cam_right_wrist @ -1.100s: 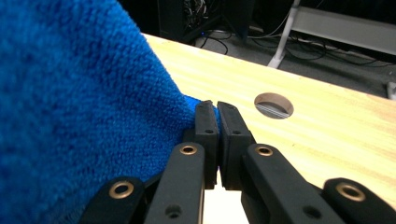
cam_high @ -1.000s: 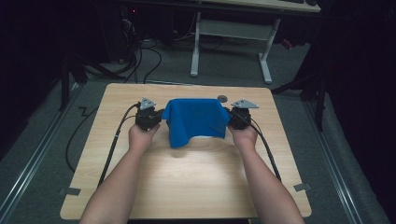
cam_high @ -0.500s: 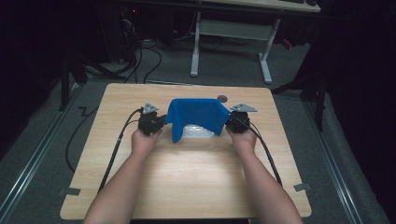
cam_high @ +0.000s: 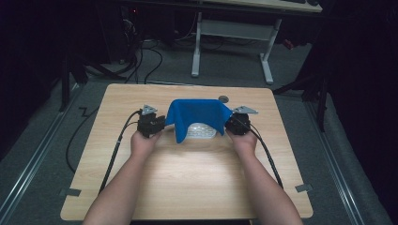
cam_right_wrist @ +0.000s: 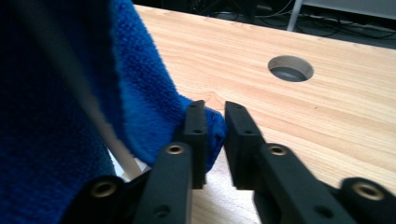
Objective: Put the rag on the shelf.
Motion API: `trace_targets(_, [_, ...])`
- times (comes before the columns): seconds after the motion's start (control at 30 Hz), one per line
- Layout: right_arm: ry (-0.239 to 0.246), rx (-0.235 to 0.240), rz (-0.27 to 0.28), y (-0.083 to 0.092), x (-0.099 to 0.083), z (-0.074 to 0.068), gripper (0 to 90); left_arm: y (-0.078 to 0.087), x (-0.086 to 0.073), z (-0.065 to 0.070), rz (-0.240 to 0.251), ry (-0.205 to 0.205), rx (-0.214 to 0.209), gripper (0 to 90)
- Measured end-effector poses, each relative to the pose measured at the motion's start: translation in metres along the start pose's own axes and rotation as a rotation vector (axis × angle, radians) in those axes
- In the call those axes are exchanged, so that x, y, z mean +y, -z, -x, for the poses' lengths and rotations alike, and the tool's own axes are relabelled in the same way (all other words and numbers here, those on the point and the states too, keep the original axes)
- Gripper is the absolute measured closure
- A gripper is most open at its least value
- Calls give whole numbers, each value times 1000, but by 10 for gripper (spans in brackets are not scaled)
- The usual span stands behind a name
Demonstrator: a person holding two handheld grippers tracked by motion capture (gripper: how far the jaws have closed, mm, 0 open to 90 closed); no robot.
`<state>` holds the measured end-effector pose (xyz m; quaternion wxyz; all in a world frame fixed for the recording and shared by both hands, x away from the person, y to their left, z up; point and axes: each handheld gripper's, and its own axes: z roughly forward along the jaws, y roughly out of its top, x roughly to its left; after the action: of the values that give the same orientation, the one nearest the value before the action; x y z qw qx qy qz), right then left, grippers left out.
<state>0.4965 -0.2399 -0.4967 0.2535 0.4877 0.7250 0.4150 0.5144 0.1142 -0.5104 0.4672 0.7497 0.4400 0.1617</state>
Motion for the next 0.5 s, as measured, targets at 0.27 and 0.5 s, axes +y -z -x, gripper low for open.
trace_targets(0.27, [-18, -17, 34, 14, 11, 6, 647, 19, 4, -8, 44, 19, 37, 568])
trace_targets(0.5, [2, -41, 71, 27, 21, 11, 579, 35, 12, -12, 68, 16, 53, 542])
